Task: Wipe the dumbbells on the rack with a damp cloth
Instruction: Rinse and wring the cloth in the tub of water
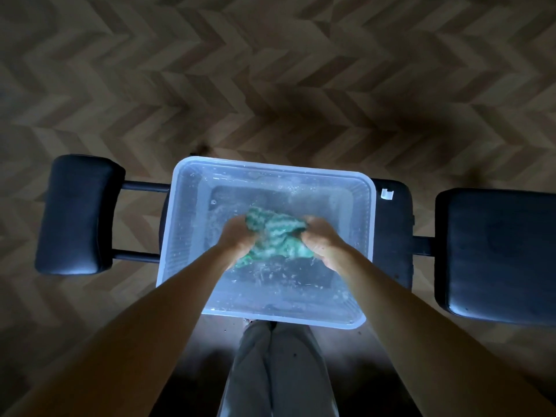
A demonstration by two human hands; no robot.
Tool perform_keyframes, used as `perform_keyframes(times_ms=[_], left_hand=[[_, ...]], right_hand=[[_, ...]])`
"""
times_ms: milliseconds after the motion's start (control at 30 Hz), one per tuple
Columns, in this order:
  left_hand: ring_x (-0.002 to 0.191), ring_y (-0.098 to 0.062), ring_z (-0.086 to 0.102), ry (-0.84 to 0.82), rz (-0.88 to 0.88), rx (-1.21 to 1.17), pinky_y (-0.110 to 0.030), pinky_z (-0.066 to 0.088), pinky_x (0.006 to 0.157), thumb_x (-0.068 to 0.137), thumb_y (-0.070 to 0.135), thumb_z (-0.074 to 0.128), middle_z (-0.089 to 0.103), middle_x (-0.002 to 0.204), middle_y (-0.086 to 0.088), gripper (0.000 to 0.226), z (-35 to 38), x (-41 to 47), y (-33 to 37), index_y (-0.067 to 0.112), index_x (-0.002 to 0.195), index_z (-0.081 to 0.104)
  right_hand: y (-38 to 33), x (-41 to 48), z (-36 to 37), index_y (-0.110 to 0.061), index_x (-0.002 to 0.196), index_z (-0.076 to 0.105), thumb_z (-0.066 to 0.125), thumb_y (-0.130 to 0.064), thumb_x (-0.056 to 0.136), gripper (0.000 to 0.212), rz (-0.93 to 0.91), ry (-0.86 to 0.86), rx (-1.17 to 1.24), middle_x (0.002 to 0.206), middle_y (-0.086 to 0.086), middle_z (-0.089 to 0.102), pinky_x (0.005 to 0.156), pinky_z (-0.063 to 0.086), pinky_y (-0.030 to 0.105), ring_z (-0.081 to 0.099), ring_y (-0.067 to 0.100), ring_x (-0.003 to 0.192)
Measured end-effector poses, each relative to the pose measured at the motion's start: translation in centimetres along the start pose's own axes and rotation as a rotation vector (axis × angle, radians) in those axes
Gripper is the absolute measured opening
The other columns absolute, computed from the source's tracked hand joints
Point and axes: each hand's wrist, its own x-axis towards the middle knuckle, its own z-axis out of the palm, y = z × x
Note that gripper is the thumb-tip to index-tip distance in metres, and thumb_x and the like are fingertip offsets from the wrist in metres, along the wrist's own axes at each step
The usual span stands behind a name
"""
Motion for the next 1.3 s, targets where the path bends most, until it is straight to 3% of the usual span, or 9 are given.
perform_keyframes(times_ms=[167, 400, 533, 633, 700, 833, 967, 1033, 1300], left_hand=[[0.111, -0.036, 0.056, 0.046, -0.078, 0.191, -0.036, 0.043, 0.088, 0.095, 0.015, 0.049, 0.059, 0.118, -0.025, 0.033, -0.7, 0.2, 0.1, -0.009, 0.115, 0.057], [0.094, -0.027, 0.061, -0.015, 0.051, 0.003, -0.028, 0.044, 0.069, 0.075, -0.009, 0.061, 0.066, 0.104, -0.015, 0.04, -0.3, -0.1, 0.4, 0.007, 0.111, 0.06], [0.091, -0.03, 0.064, -0.012, 0.053, 0.168, -0.026, 0.039, 0.065, 0.089, 0.012, 0.059, 0.068, 0.096, -0.019, 0.018, 0.1, -0.3, 0.2, 0.002, 0.1, 0.068], [0.064, -0.026, 0.054, 0.038, -0.015, 0.239, -0.028, 0.032, 0.053, 0.094, 0.02, 0.053, 0.055, 0.067, -0.017, 0.036, -0.1, -0.2, -0.5, 0.004, 0.063, 0.053], [0.072, -0.029, 0.059, 0.038, -0.03, 0.133, -0.028, 0.035, 0.052, 0.093, 0.009, 0.054, 0.062, 0.081, -0.026, 0.02, -0.3, 0.0, -0.6, -0.003, 0.077, 0.058], [0.107, -0.037, 0.056, 0.028, 0.051, 0.211, -0.031, 0.043, 0.071, 0.086, -0.011, 0.04, 0.058, 0.115, -0.022, 0.038, -1.0, -0.4, -0.4, 0.003, 0.12, 0.049], [0.134, -0.034, 0.029, 0.078, 0.196, 0.492, -0.039, 0.028, 0.105, 0.079, 0.0, 0.054, 0.031, 0.142, -0.019, 0.068, -1.6, -1.6, -0.2, 0.008, 0.14, 0.025], [0.14, -0.026, 0.015, 0.04, 0.407, 0.772, -0.036, 0.011, 0.113, 0.076, 0.006, 0.056, 0.022, 0.147, -0.011, 0.075, -1.9, -2.3, 0.0, 0.012, 0.143, 0.022], [0.127, -0.024, 0.039, -0.388, 0.381, 1.368, -0.053, 0.001, 0.113, 0.084, 0.028, 0.057, 0.055, 0.12, -0.006, 0.056, 0.1, -2.0, 0.3, 0.017, 0.136, 0.04]], right_hand=[[0.2, 0.1, -0.2, -0.011, 0.059, 0.044, 0.051, -0.033, 0.096, 0.043, -0.021, 0.143, -0.421, 0.073, 0.008, 0.056, 0.064, 0.032, 0.026, 0.055, 0.024, 0.081], [-0.2, -0.3, 0.4, -0.007, 0.11, 0.062, 0.07, -0.009, 0.082, 0.03, -0.09, 0.016, -0.244, 0.1, 0.013, 0.061, 0.046, 0.038, 0.014, 0.054, 0.02, 0.084], [-0.2, -0.5, 0.3, -0.012, 0.06, 0.04, 0.063, -0.029, 0.088, 0.039, -0.058, 0.1, -0.437, 0.081, 0.013, 0.056, 0.065, 0.038, 0.028, 0.058, 0.028, 0.083], [0.4, -0.5, 0.3, -0.006, 0.071, 0.05, 0.055, -0.009, 0.087, 0.017, -0.063, 0.038, -0.419, 0.081, 0.013, 0.056, 0.064, 0.034, 0.025, 0.052, 0.024, 0.082], [0.5, -0.6, 0.2, -0.002, 0.091, 0.057, 0.053, 0.005, 0.081, 0.013, -0.058, -0.021, -0.412, 0.096, 0.016, 0.059, 0.062, 0.036, 0.022, 0.052, 0.023, 0.088], [0.3, -0.7, 0.3, -0.012, 0.055, 0.035, 0.064, -0.015, 0.085, 0.043, -0.108, 0.089, -0.506, 0.061, 0.005, 0.044, 0.051, 0.029, 0.027, 0.048, 0.019, 0.074], [-0.6, -1.2, 0.5, -0.011, 0.1, 0.056, 0.055, -0.009, 0.085, 0.015, -0.069, 0.003, -0.543, 0.119, 0.013, 0.057, 0.083, 0.044, 0.029, 0.052, 0.029, 0.112], [-1.2, -1.7, 0.0, -0.021, 0.134, 0.04, 0.046, -0.001, 0.081, 0.057, -0.031, -0.121, -0.535, 0.141, 0.009, 0.04, 0.105, 0.035, 0.039, 0.035, 0.029, 0.131], [0.0, -1.9, 0.3, -0.015, 0.139, 0.038, 0.053, -0.018, 0.092, 0.049, -0.079, -0.283, -0.908, 0.143, 0.011, 0.042, 0.112, 0.02, 0.04, 0.037, 0.028, 0.133]])
